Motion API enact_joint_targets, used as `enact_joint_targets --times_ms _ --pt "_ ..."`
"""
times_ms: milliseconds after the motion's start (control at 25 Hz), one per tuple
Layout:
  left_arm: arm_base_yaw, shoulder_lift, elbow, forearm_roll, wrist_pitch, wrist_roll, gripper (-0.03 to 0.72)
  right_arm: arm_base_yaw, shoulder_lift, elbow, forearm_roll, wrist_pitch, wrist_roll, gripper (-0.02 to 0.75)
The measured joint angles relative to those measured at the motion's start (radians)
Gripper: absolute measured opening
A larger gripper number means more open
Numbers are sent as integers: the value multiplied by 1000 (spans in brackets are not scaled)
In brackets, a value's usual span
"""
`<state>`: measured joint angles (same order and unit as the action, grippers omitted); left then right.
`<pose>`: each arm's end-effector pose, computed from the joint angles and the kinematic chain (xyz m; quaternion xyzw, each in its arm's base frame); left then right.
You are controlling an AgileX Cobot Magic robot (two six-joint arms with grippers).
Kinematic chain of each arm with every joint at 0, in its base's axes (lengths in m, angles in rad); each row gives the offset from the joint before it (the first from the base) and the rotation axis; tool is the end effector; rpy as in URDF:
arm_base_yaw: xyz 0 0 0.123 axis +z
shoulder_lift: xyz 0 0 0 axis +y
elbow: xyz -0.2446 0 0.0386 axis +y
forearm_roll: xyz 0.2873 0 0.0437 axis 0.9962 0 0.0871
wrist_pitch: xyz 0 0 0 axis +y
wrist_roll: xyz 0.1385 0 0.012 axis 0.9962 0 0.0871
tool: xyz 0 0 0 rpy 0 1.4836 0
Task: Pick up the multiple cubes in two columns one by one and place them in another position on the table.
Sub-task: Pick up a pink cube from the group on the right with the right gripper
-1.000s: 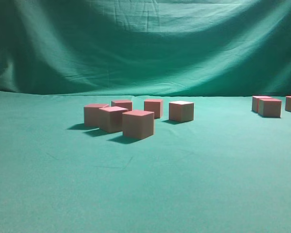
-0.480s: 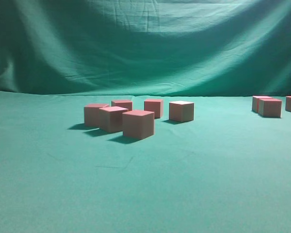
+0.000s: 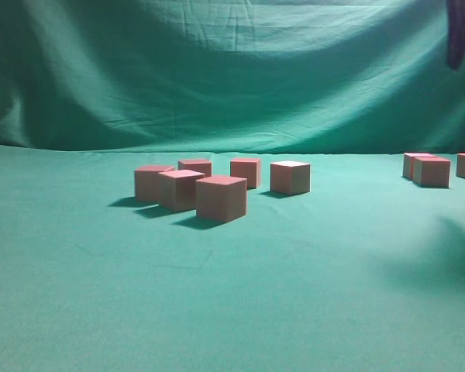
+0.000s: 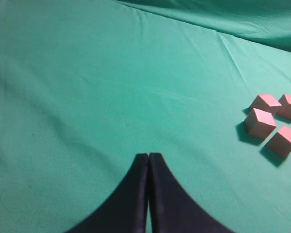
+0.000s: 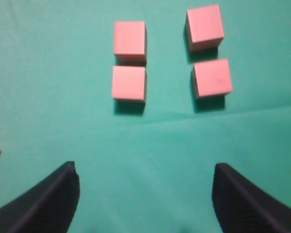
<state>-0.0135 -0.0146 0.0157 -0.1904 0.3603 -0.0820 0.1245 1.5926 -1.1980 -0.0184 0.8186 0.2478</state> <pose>0.1758 -0.0117 0.1645 -0.0778 0.7913 -0.1090 0.5966 0.3829 0.0460 0.1711 0.0555 0.9738 0.0330 0.2182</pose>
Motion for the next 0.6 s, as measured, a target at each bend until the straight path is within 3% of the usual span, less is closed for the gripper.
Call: enact_joint_targets --times_ms 480,520,600 --pt "0 0 0 0 0 0 0 18 393 -418 18 246 0 575" --pt "0 0 0 0 0 0 0 24 422 -438 13 251 0 533" --pt "0 0 0 0 0 0 0 39 472 -467 8 254 0 522"
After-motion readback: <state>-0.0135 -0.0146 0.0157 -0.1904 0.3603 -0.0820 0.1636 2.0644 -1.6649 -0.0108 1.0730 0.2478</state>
